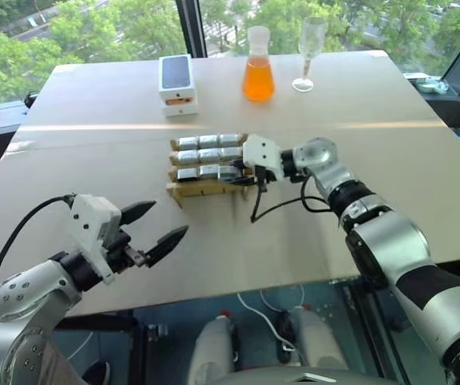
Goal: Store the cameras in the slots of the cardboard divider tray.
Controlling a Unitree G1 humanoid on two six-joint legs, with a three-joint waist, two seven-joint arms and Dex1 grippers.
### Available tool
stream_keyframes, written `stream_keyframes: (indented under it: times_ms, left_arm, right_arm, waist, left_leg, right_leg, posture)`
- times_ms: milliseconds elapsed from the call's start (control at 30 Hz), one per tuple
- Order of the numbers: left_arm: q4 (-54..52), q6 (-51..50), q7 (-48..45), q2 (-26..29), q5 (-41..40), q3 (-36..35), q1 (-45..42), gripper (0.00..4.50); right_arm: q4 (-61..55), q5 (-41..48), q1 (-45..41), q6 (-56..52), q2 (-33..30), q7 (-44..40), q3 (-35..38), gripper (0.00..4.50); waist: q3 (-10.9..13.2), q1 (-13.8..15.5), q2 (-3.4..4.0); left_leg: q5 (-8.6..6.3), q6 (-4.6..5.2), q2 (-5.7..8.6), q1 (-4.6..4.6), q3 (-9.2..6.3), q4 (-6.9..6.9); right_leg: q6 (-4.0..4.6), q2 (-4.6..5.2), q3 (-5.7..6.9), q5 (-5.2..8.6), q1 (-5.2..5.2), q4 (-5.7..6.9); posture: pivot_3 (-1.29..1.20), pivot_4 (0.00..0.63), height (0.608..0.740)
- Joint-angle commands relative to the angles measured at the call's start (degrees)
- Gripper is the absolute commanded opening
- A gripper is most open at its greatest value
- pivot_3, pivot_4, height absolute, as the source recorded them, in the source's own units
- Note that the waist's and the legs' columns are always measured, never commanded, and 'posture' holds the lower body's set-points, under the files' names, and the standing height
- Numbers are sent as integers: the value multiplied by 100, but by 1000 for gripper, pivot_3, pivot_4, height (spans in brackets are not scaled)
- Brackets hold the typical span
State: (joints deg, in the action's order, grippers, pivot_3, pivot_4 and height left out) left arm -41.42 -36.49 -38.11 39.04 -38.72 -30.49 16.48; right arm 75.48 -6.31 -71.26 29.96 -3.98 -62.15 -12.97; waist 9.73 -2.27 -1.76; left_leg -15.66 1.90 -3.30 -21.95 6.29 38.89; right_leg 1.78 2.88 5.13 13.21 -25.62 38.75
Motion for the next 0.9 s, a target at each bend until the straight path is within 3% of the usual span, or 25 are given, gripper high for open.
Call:
stream_keyframes:
  times_ms: [33,300,567,867,900]
  left_arm:
    - [-263,54,101,24,-138,-228,65,4500]
    - [-289,77,167,81,-269,-376,146,4500]
    - [-295,97,213,75,-358,-441,154,4500]
    - [-233,112,225,126,-385,-396,127,4500]
    - [-218,117,220,131,-381,-384,120,4500]
  right_arm:
    - [51,-268,-261,-23,34,414,13,838]
    - [175,-772,-362,-125,133,1054,4,838]
    - [187,-666,-232,-39,215,-202,191,838]
    - [193,-762,-246,-302,207,-247,242,838]
    - [191,-759,-254,-336,199,-218,259,1338]
  waist:
    - [1,-2,2]
    - [4,-6,7]
    - [4,-6,6]
    - [4,-9,7]
    - [4,-9,7]
  left_leg:
    - [0,0,0,0,0,-1]
    - [0,0,1,-1,-2,-6]
    - [0,1,2,0,-2,-18]
    - [1,-1,3,1,-2,-48]
    - [1,-1,3,1,-2,-48]
  right_leg:
    - [1,1,1,0,0,0]
    - [6,6,8,3,-2,-1]
    - [5,6,11,3,-1,-9]
    - [5,6,16,3,0,-36]
    - [5,6,16,3,-1,-37]
  posture:
    - [0,150,740]
    - [0,150,740]
    - [0,150,740]
    - [0,150,740]
    - [0,150,740]
